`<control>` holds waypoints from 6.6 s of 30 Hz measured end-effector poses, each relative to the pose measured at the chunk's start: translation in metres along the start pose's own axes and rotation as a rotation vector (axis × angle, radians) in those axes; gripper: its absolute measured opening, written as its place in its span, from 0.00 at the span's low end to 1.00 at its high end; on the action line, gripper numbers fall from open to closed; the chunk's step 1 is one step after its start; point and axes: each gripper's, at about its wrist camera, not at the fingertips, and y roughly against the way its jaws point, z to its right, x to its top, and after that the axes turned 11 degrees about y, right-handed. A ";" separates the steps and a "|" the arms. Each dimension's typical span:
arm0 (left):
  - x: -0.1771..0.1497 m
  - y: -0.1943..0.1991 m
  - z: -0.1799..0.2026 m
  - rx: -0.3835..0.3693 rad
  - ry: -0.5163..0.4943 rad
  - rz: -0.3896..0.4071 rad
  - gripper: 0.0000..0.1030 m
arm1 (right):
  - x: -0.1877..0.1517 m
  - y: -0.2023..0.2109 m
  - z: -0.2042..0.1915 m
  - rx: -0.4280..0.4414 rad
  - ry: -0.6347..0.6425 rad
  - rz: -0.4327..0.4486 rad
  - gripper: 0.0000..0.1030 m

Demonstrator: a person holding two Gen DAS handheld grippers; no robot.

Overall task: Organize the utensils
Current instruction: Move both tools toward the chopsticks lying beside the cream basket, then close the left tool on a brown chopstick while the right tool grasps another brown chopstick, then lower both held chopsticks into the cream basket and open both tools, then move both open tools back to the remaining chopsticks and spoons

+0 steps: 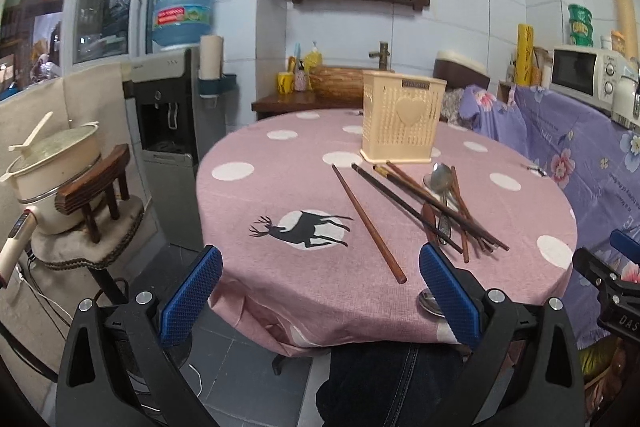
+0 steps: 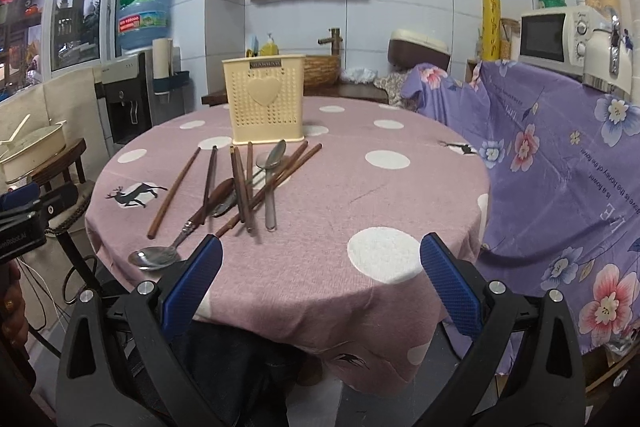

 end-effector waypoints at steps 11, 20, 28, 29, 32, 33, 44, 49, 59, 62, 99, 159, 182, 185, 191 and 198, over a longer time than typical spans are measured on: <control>0.028 -0.057 -0.028 0.022 0.111 -0.165 0.95 | 0.017 -0.062 0.006 0.043 0.042 -0.135 0.95; 0.053 -0.109 -0.022 -0.019 0.112 -0.348 0.76 | 0.040 -0.106 0.014 0.116 0.022 -0.224 0.95; 0.065 -0.143 -0.003 0.009 0.052 -0.431 0.69 | 0.072 -0.138 0.012 0.151 0.029 -0.237 0.95; 0.066 -0.148 -0.001 0.016 0.039 -0.437 0.69 | 0.075 -0.142 0.011 0.147 0.037 -0.240 0.95; 0.069 -0.160 0.004 0.028 0.020 -0.459 0.67 | 0.087 -0.161 0.010 0.134 0.056 -0.267 0.88; 0.070 -0.164 0.006 0.027 0.015 -0.465 0.66 | 0.091 -0.170 0.012 0.130 0.046 -0.283 0.87; 0.087 -0.204 0.017 0.098 0.050 -0.463 0.66 | 0.114 -0.268 0.034 0.113 -0.166 -0.474 0.52; 0.090 -0.220 0.025 0.122 0.066 -0.473 0.61 | 0.121 -0.279 0.033 0.088 -0.180 -0.486 0.43; 0.087 -0.239 0.036 0.185 0.023 -0.510 0.51 | 0.126 -0.301 0.037 0.093 -0.252 -0.535 0.25; 0.088 -0.240 0.036 0.203 0.029 -0.507 0.48 | 0.124 -0.307 0.037 0.106 -0.272 -0.554 0.22; 0.138 -0.248 0.056 0.081 0.063 -0.453 0.06 | 0.179 -0.302 0.064 0.117 -0.310 -0.363 0.08; 0.336 -0.139 0.121 -0.146 0.071 -0.018 0.06 | 0.419 -0.160 0.061 0.116 -0.065 0.069 0.08; 0.253 -0.202 0.115 -0.087 0.018 -0.168 0.17 | 0.340 -0.233 0.069 0.160 -0.162 -0.059 0.11; 0.249 -0.191 0.115 -0.093 0.000 -0.121 0.62 | 0.333 -0.227 0.069 0.152 -0.165 -0.035 0.60; 0.234 -0.160 0.111 -0.104 -0.044 -0.045 0.71 | 0.317 -0.202 0.068 0.125 -0.150 0.051 0.63; 0.203 -0.137 0.077 -0.061 -0.018 -0.026 0.82 | 0.271 -0.175 0.074 0.094 -0.119 0.074 0.71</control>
